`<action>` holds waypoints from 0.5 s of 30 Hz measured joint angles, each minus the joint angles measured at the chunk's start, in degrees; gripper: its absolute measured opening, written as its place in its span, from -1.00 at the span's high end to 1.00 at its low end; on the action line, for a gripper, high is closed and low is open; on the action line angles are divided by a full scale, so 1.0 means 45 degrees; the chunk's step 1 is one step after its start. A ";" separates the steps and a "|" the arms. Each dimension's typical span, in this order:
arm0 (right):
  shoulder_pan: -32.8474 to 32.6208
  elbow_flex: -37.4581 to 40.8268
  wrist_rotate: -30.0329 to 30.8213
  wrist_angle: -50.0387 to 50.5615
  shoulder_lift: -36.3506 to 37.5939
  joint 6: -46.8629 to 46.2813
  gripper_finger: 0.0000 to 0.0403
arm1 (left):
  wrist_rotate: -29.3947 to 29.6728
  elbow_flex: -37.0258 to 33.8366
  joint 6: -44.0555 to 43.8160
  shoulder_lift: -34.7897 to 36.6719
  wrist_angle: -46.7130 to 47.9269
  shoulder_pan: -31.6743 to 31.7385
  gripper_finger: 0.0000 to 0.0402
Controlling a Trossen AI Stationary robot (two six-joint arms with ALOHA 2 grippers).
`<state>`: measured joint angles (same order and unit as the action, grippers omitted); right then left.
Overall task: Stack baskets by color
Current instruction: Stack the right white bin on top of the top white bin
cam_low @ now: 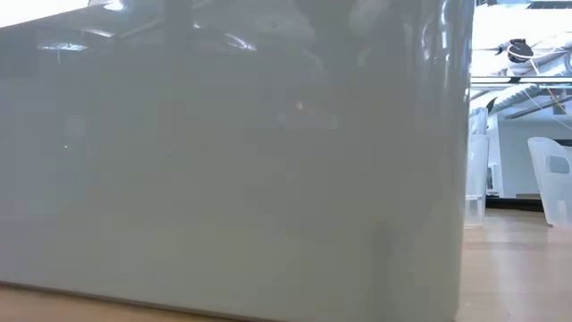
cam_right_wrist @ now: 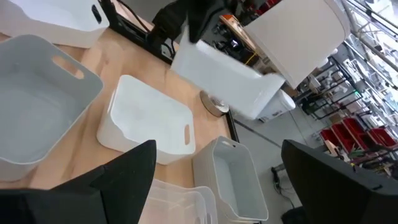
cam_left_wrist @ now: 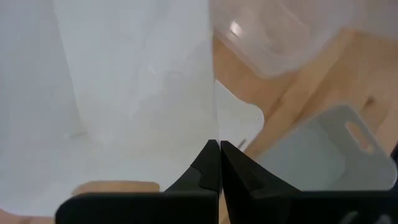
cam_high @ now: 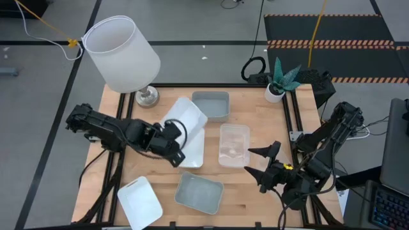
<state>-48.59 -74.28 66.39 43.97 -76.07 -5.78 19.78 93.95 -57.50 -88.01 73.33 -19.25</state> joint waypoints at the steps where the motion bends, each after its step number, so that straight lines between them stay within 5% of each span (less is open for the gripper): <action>1: 0.0048 0.0000 0.0000 0.0000 0.0000 0.0000 -0.68 | 0.0057 0.0270 -0.0285 0.0000 0.0354 0.0035 0.99; 15: 0.0222 0.0591 -0.0117 -0.0233 0.0000 -0.0199 -0.68 | 0.0958 0.0718 -0.3537 -0.1056 0.0907 -0.0097 0.99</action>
<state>-47.59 -71.62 65.87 42.92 -76.07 -6.68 24.10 97.19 -73.42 -92.76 77.41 -19.68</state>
